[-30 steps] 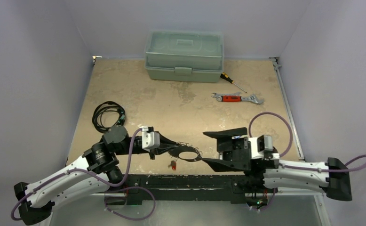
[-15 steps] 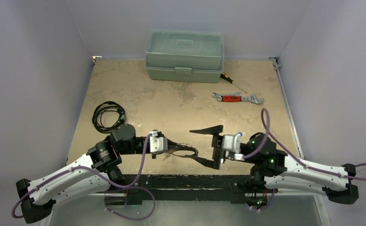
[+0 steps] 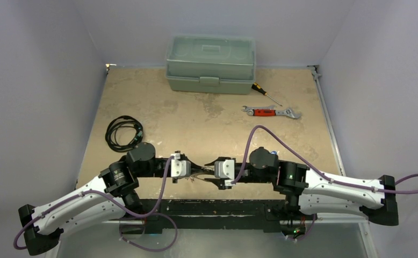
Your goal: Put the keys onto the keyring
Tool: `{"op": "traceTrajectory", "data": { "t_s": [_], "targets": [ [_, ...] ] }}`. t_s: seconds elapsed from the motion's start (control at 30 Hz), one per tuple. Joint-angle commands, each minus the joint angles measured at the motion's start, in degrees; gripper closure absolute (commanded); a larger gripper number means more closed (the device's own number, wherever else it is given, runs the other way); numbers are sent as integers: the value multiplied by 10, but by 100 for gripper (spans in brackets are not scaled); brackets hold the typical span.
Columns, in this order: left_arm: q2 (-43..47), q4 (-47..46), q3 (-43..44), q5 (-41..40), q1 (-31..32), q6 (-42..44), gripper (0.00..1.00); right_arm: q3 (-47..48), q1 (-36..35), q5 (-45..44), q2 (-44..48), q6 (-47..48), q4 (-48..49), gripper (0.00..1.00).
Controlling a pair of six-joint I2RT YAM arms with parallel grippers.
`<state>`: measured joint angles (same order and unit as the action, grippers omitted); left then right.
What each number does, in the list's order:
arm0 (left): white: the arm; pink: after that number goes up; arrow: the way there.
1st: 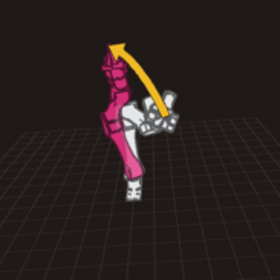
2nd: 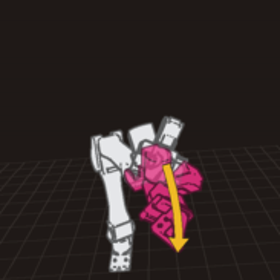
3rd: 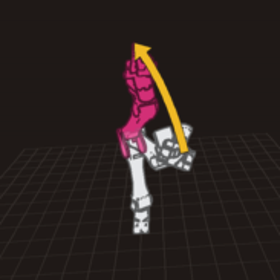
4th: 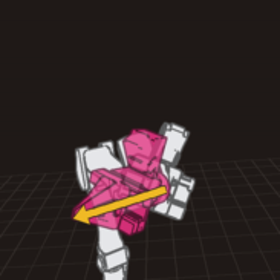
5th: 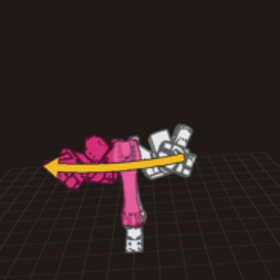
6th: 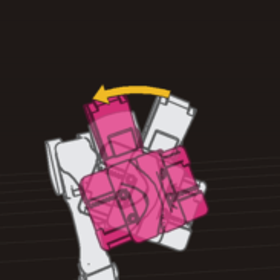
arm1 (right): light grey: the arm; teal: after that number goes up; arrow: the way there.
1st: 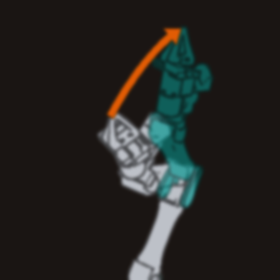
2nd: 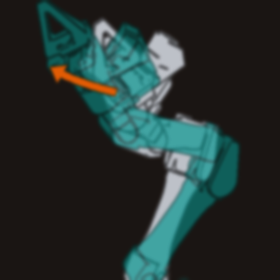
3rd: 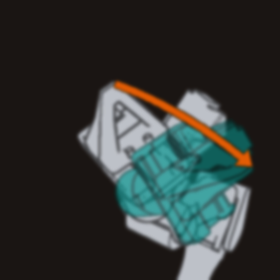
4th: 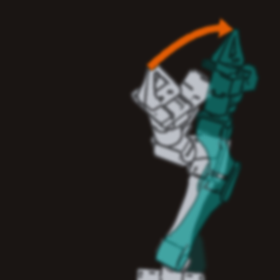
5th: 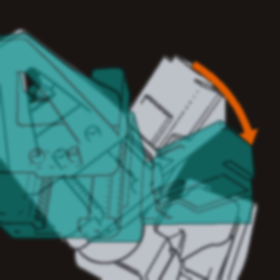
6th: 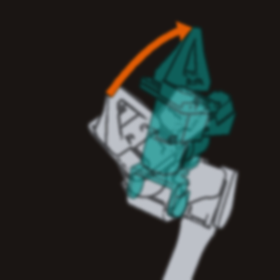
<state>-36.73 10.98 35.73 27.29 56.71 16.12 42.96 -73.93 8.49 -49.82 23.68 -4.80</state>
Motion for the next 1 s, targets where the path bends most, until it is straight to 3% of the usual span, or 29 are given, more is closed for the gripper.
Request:
{"op": "traceTrajectory", "data": {
  "t_s": [0.0,0.1,0.23,0.33,0.4,0.63,0.77,0.97],
  "targets": [
    [7,-27,-1,19,1,10,100,25,-2,-3,-5,14,1,55],
    [10,-27,-3,20,1,8,100,26,-2,-9,-12,16,1,58],
    [12,-27,-4,22,1,8,100,25,-2,-12,-16,18,3,68],
    [12,-28,-4,22,1,7,100,24,-2,-11,-16,18,7,81],
    [13,-28,-5,23,1,7,100,26,-2,-10,-17,19,5,98],
    [23,-29,-7,-2,0,7,99,22,-2,-16,-11,33,-2,100],
    [40,-34,-8,-17,0,1,70,9,-2,-28,3,25,26,100],
    [94,-56,-20,-41,0,-7,47,-35,-2,-64,62,1,118,100]
  ]
}}
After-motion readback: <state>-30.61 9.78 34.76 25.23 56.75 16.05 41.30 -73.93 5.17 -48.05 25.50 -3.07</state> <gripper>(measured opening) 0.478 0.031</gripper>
